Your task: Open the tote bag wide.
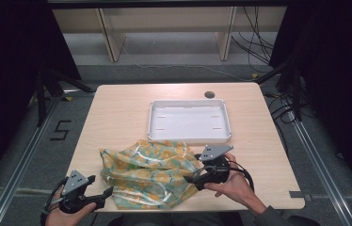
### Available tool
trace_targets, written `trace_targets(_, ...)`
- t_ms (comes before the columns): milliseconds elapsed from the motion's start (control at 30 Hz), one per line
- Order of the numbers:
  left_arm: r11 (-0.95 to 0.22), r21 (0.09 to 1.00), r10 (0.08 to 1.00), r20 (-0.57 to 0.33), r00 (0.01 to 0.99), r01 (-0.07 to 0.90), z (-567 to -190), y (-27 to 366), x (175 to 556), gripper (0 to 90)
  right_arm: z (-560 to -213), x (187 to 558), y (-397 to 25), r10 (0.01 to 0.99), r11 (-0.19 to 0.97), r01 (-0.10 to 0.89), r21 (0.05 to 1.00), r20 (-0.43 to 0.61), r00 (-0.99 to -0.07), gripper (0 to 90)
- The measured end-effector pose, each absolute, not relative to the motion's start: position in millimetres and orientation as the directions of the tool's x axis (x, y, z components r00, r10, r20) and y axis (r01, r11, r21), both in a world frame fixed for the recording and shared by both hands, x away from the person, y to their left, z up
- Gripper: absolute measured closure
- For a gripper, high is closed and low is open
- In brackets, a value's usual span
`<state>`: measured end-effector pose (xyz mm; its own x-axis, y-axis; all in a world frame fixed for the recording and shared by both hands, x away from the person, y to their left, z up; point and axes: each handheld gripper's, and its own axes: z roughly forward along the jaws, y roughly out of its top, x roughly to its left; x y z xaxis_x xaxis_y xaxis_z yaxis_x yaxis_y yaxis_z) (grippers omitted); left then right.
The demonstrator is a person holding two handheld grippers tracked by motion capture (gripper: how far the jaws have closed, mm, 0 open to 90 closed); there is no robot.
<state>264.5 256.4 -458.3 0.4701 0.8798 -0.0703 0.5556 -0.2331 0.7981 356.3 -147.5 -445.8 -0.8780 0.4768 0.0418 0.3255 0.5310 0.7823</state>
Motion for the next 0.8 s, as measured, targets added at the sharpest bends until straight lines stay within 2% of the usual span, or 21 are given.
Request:
trace_targets(200,-0.228,0.801,0.881,-0.072,0.468,0.553,-458,257,264,21.6,-447,358,-136,0.445,0.552,0.303,0.777,0.033,-0.895,16.6)
trace_targets(333,-0.229,0.802,0.880,-0.071,0.469,0.552,-458,257,265,21.6,-450,361,-129,0.418,0.567,0.276,0.776,0.017,-0.908,23.2)
trace_targets(367,-0.231,0.803,0.879,-0.071,0.471,0.550,-458,257,265,21.6,-451,362,-127,0.402,0.586,0.264,0.767,0.008,-0.916,30.7)
trace_targets(500,-0.230,0.802,0.880,-0.070,0.469,0.551,-458,257,265,21.6,-452,363,-123,0.391,0.606,0.261,0.751,0.004,-0.920,39.1)
trace_targets(533,-0.231,0.802,0.879,-0.070,0.471,0.550,-458,257,265,21.6,-453,361,-121,0.377,0.636,0.251,0.729,-0.010,-0.926,47.7)
trace_targets(600,-0.231,0.801,0.881,-0.068,0.468,0.552,-458,257,264,21.6,-453,360,-121,0.381,0.638,0.259,0.725,-0.006,-0.925,56.1)
trace_targets(633,-0.230,0.801,0.882,-0.069,0.467,0.552,-458,257,264,21.6,-453,360,-121,0.381,0.638,0.259,0.725,-0.006,-0.925,56.1)
trace_targets(700,-0.233,0.802,0.879,-0.069,0.472,0.550,-458,257,265,21.6,-453,360,-123,0.376,0.654,0.256,0.712,-0.011,-0.927,69.0)
trace_targets(733,-0.233,0.802,0.879,-0.069,0.472,0.550,-458,257,265,21.6,-453,360,-123,0.376,0.654,0.256,0.712,-0.011,-0.927,69.0)
trace_targets(800,-0.226,0.803,0.880,-0.074,0.469,0.552,-458,257,264,21.6,-452,360,-125,0.351,0.647,0.240,0.723,-0.004,-0.936,78.6)
